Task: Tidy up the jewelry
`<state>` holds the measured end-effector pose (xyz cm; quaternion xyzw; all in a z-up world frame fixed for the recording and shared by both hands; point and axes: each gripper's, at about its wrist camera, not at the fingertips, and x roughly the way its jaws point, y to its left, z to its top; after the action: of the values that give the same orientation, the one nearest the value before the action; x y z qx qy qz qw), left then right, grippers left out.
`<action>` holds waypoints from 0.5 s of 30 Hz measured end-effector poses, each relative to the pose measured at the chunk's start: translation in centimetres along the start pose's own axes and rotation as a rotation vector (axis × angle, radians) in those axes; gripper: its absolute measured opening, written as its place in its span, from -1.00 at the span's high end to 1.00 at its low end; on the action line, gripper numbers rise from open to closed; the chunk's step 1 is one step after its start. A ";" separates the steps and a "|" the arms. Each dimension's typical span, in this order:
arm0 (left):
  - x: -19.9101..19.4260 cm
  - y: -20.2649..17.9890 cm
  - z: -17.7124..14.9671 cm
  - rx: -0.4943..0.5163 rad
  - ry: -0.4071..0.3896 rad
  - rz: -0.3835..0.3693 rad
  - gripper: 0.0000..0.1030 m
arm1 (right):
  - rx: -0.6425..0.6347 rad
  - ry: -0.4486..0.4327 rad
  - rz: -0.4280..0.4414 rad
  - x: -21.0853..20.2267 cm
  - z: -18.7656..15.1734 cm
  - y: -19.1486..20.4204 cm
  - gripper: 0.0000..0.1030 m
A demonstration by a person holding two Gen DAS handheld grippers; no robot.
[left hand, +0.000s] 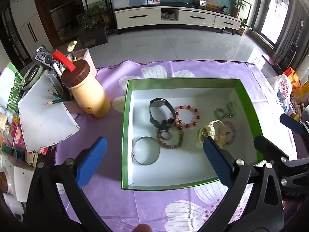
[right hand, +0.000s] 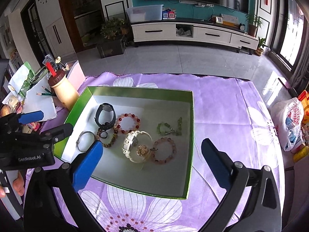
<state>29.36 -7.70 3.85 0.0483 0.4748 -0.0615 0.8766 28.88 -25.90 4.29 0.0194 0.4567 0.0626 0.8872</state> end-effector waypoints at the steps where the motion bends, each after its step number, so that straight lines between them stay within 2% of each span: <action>1: -0.2 -0.1 0.1 0.001 -0.003 0.007 -0.96 | -0.002 0.001 -0.001 -0.1 0.1 0.0 -0.97; 6: -0.8 -0.3 0.5 -0.008 -0.004 -0.016 -0.96 | -0.016 0.002 -0.019 -0.4 0.5 0.3 -0.97; 15: -0.7 0.0 0.8 -0.010 -0.005 0.020 -0.96 | -0.016 0.024 -0.034 0.3 0.8 0.4 -0.97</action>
<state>29.61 -7.80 4.90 0.0486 0.4726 -0.0503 0.8785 29.64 -25.46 4.54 0.0037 0.4671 0.0516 0.8827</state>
